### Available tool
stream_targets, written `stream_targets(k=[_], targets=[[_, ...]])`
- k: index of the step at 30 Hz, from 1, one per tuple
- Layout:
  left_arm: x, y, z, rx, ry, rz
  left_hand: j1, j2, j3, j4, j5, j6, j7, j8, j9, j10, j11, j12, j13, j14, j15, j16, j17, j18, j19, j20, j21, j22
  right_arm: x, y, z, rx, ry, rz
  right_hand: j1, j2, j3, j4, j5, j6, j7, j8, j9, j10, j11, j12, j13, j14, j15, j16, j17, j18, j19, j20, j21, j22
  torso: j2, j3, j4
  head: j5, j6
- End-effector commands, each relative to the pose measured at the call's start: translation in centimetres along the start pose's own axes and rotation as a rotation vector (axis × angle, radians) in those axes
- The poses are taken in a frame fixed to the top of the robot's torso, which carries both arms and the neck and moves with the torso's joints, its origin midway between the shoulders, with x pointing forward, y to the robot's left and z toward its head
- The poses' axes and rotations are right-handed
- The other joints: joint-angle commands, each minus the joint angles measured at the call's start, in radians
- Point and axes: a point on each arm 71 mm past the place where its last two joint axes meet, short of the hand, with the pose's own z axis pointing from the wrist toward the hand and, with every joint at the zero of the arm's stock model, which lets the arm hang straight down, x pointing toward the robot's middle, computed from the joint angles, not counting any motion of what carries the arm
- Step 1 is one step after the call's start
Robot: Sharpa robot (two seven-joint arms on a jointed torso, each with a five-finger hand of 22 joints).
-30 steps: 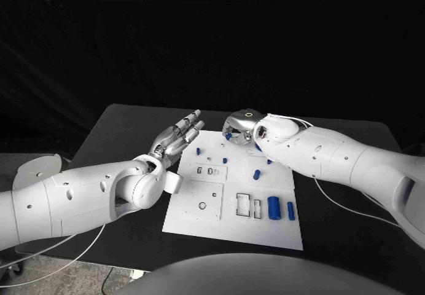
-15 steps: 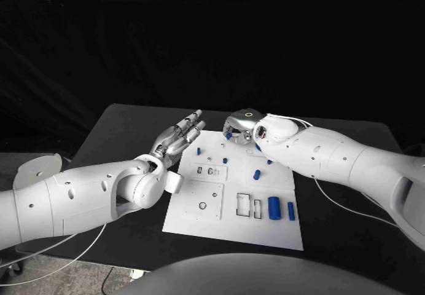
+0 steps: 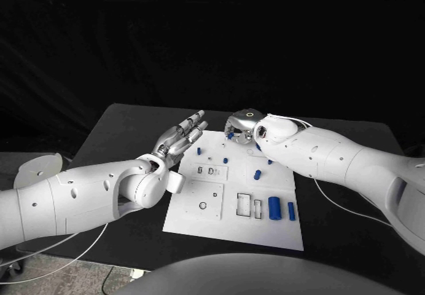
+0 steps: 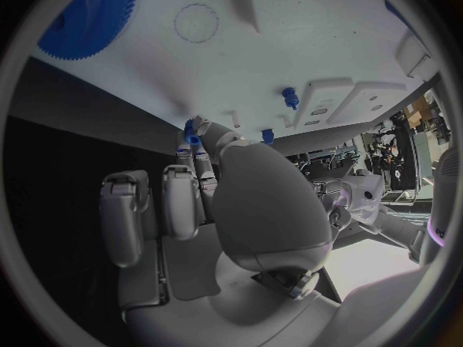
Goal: Assemble the parts on the task board
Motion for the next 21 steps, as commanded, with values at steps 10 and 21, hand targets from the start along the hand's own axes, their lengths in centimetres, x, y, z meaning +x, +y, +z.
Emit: stream_targets(k=[10, 21], targets=[[0.45, -0.03, 0.24, 0.007, 0.031, -0.008, 0.009, 0.004, 0.006, 0.000, 0.006, 0.003, 0.011, 0.005, 0.001, -0.002, 0.011, 0.004, 0.002, -0.001, 0.005, -0.004, -0.002, 0.021, -0.001, 0.006, -0.006, -0.002, 0.02, 0.73, 0.20, -0.024, -0.003, 0.001, -0.011, -0.001, -0.001, 0.009, -0.007, -0.010, 0.000, -0.006, 0.001, 0.009, -0.020, 0.005, 0.001, 0.013, 0.006, -0.008, 0.011, -0.001, 0.067, 0.005, -0.008, 0.235, -0.001, -0.0010, -0.0024, -0.001, 0.000], [0.39, 0.01, 0.27, 0.004, 0.030, -0.011, 0.009, 0.005, 0.007, 0.000, 0.006, 0.004, 0.013, 0.006, 0.002, -0.002, 0.013, 0.005, 0.002, -0.001, 0.005, -0.004, -0.002, 0.021, -0.001, 0.006, -0.006, -0.002, -0.13, 0.92, 0.26, -0.028, -0.021, 0.007, -0.010, -0.001, 0.000, 0.010, -0.008, -0.013, 0.000, -0.008, 0.001, 0.009, -0.021, 0.005, 0.002, 0.012, 0.006, -0.008, 0.010, -0.001, 0.067, 0.005, -0.007, 0.235, -0.001, -0.0011, -0.0021, -0.002, 0.000]])
